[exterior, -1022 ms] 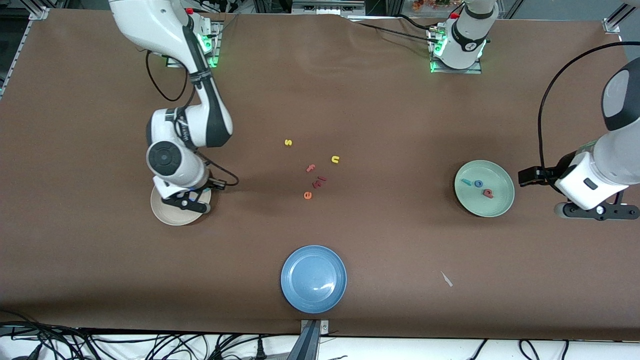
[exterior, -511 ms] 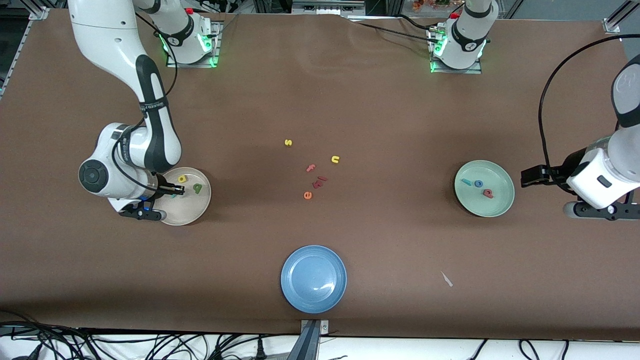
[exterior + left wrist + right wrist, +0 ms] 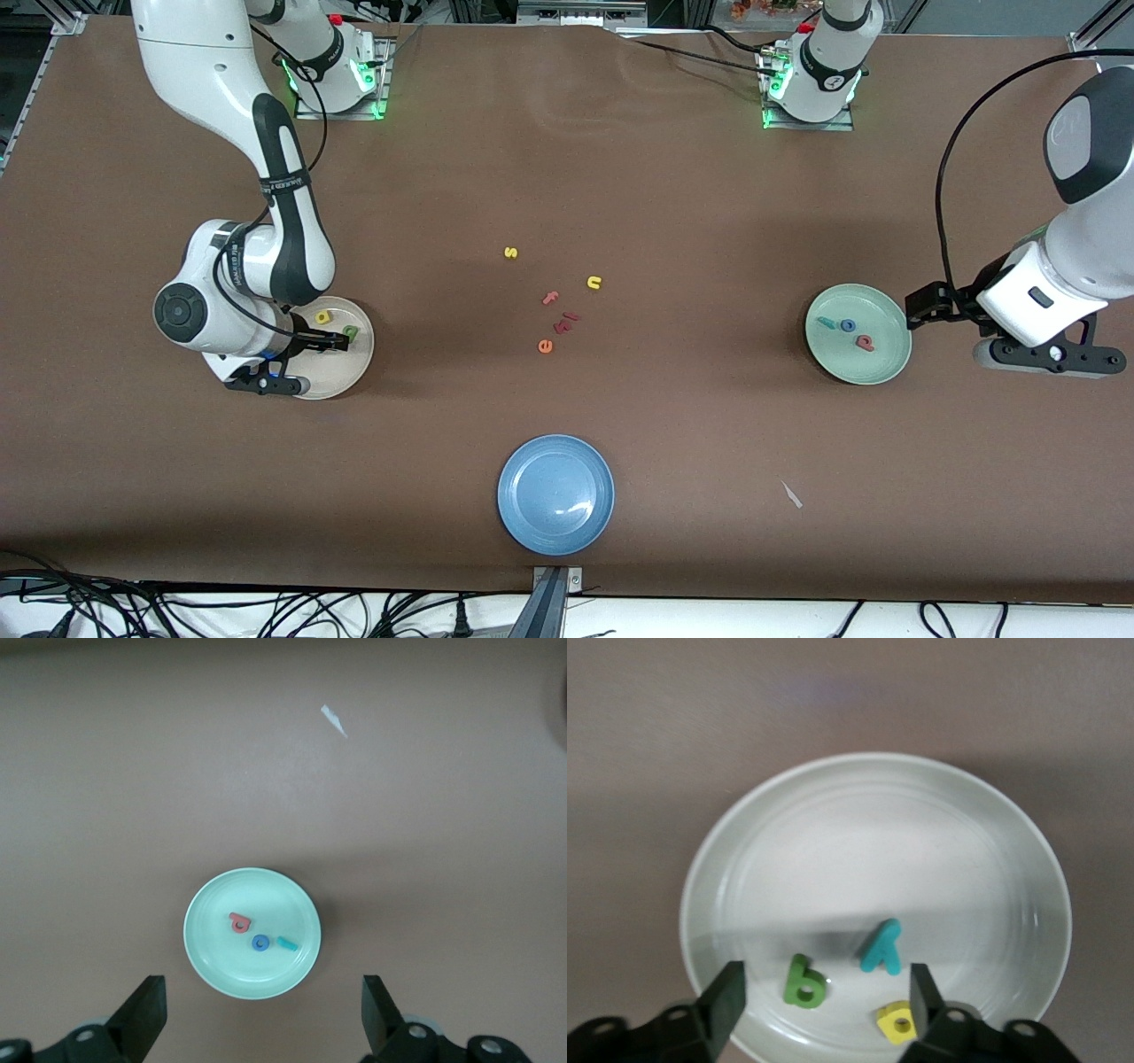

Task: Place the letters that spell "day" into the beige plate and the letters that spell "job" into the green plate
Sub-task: 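Carry the teal A to the white plate and open the right gripper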

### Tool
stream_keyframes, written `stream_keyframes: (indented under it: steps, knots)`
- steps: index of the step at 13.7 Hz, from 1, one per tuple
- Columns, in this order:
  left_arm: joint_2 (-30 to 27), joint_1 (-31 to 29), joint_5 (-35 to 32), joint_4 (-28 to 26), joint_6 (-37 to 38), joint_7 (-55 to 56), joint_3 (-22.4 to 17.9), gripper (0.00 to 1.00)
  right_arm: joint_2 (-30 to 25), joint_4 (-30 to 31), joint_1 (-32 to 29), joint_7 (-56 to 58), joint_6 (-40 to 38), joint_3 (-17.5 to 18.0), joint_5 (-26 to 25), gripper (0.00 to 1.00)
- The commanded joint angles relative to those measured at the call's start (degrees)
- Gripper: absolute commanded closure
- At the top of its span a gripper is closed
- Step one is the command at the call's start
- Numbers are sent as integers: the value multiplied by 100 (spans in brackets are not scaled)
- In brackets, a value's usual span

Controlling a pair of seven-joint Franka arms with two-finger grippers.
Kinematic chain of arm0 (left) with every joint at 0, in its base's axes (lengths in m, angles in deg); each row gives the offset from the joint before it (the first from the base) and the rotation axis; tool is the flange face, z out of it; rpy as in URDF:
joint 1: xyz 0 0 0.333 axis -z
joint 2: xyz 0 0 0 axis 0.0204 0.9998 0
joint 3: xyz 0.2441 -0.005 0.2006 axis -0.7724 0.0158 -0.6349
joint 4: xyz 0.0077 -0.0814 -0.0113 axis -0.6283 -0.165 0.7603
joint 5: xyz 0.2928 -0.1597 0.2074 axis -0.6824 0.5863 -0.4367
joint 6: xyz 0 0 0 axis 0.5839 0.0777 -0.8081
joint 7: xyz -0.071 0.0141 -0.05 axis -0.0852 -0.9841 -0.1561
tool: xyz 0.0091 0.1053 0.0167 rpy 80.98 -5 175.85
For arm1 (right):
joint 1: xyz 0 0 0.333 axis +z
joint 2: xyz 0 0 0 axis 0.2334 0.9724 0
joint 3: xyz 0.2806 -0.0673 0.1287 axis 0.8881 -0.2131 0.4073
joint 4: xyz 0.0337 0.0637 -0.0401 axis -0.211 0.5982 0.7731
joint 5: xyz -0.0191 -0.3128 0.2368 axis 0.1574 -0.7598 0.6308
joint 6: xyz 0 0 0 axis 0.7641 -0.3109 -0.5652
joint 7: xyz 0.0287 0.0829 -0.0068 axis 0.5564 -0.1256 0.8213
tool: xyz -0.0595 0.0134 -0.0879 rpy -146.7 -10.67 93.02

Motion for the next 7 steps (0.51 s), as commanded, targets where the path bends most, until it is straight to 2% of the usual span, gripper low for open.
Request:
stream_keyframes:
  steps: [1, 4, 7]
  knots:
    - [-313, -96, 165, -423, -159, -293, -42, 2, -220, -462, 0, 88, -785, -73, -29, 0]
    - [-270, -96, 130, -353, -124, -703, -42, 0, -264, -1471, 0, 61, -2121, -188, -503, 0]
    - [-261, -96, 138, -336, -115, -882, -50, 0, -264, -2202, 0, 70, -2905, -346, -531, 0]
